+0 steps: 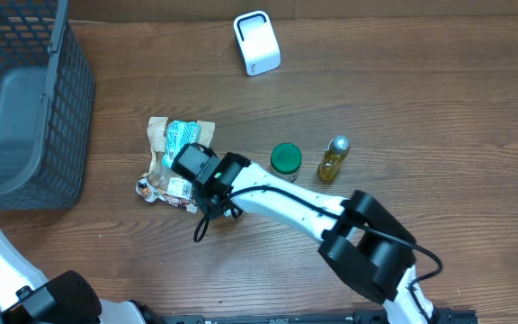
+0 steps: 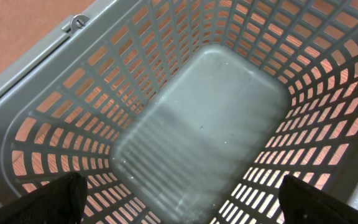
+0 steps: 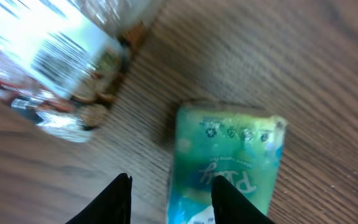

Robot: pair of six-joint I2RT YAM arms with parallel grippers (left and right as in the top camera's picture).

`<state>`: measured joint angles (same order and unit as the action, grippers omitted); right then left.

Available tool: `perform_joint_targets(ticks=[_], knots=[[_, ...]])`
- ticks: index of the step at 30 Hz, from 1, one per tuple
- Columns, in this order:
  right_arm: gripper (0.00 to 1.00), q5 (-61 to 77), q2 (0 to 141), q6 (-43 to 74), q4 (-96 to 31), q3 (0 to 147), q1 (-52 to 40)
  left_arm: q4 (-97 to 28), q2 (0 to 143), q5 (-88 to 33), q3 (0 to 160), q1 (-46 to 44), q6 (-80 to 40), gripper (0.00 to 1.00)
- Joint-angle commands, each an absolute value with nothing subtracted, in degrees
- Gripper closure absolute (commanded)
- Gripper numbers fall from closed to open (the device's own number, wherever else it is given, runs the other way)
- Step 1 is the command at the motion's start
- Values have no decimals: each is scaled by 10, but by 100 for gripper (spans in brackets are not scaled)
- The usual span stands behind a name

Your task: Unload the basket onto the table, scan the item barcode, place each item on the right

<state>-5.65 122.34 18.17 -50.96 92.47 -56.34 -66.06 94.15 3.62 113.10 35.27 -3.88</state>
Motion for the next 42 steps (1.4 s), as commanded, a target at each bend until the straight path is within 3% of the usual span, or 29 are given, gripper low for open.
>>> perform_joint_targets(ticks=[1, 10, 13, 16, 26, 36, 42], knots=[[61, -121, 1235, 180, -516, 930, -579, -660, 946, 31, 1141, 352, -28, 1], [62, -139, 1262, 180, -518, 927, -589, -660, 946, 31, 1141, 352, -28, 0], [73, -139, 1271, 180, -520, 926, -589, -660, 946, 31, 1141, 352, -28, 1], [96, -139, 1271, 180, -520, 927, -588, -660, 946, 31, 1141, 352, -28, 0], [96, -59, 1195, 197, -587, 1018, -542, -660, 946, 31, 1141, 352, -28, 0], [96, 318, 1181, 197, -547, 990, -412, -660, 946, 31, 1141, 352, -28, 0], [96, 436, 1182, 197, -474, 932, -369, -660, 946, 31, 1141, 352, -28, 0]])
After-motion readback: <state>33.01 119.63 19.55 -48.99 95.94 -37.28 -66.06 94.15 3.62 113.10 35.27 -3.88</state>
